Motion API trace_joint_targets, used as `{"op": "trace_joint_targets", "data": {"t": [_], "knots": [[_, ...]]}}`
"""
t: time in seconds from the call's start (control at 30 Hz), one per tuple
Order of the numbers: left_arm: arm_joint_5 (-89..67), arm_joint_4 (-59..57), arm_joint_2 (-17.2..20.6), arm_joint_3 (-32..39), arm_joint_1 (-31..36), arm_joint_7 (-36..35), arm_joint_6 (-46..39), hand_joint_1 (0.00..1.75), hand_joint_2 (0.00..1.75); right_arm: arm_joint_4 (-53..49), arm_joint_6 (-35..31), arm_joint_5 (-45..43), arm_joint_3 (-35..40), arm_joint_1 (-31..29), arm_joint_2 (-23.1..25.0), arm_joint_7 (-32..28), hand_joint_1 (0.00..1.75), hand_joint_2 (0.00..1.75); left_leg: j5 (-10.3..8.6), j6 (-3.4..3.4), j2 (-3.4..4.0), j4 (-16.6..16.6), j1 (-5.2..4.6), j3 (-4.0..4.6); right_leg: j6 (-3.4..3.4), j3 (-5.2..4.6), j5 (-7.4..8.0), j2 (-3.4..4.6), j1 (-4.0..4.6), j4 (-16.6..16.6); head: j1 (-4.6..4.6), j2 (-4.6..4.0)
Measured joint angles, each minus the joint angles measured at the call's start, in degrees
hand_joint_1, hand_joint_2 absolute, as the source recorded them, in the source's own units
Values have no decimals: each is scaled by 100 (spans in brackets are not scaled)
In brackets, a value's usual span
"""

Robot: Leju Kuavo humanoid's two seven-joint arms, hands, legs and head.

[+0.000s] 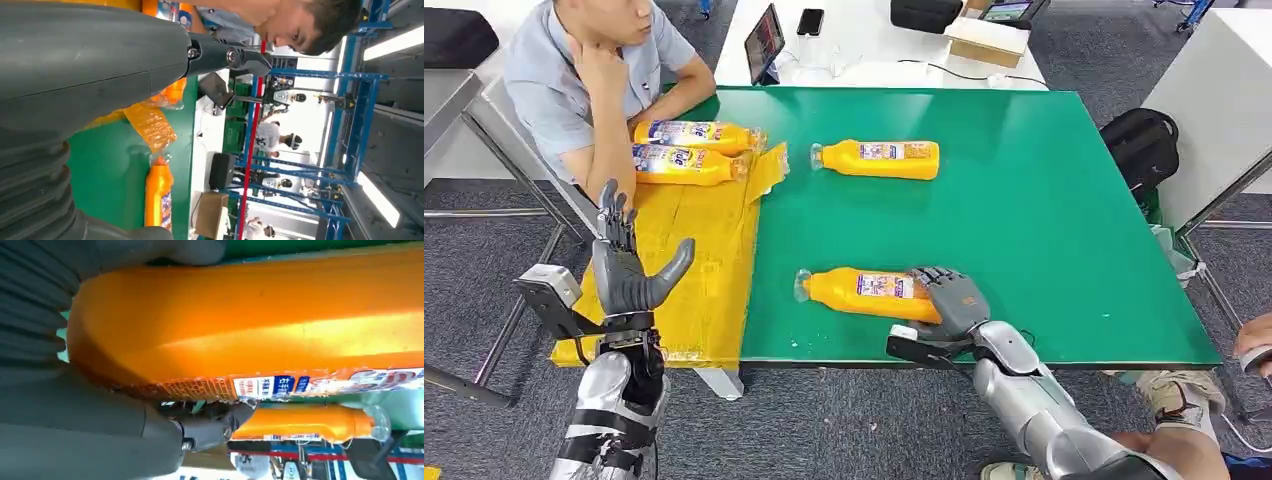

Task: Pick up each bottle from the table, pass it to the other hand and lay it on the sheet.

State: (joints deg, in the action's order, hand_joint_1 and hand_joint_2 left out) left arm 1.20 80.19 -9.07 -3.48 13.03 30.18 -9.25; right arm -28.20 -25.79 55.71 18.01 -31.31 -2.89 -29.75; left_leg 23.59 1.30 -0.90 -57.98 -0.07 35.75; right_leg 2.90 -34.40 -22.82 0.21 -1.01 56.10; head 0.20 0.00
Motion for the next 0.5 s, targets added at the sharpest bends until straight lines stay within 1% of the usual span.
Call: {"op": "trace_joint_targets", "data": {"t": [0.13, 0.33, 0.5], "knots": [[4, -30, 0, -37, 19, 0, 11, 0, 175, -15, -83, -96, 0, 36, 5, -153, 175, 175, 0, 0, -2, 0, -1, 0, 0, 2, 0, 0, -1, 0, 0, 0], [4, -39, 0, -46, 25, 0, 15, 0, 175, -46, -81, -118, 0, 59, 11, -205, 175, 175, -1, 0, 1, 0, 0, -1, 0, 1, 1, 0, 0, 0, 0, 0], [15, -42, 0, -46, 36, -2, 17, 0, 175, -129, 55, -236, 0, 73, 15, -229, 175, 175, -1, 0, 2, 0, 0, 0, 0, 0, 1, 0, 0, 0, 0, 0]]}}
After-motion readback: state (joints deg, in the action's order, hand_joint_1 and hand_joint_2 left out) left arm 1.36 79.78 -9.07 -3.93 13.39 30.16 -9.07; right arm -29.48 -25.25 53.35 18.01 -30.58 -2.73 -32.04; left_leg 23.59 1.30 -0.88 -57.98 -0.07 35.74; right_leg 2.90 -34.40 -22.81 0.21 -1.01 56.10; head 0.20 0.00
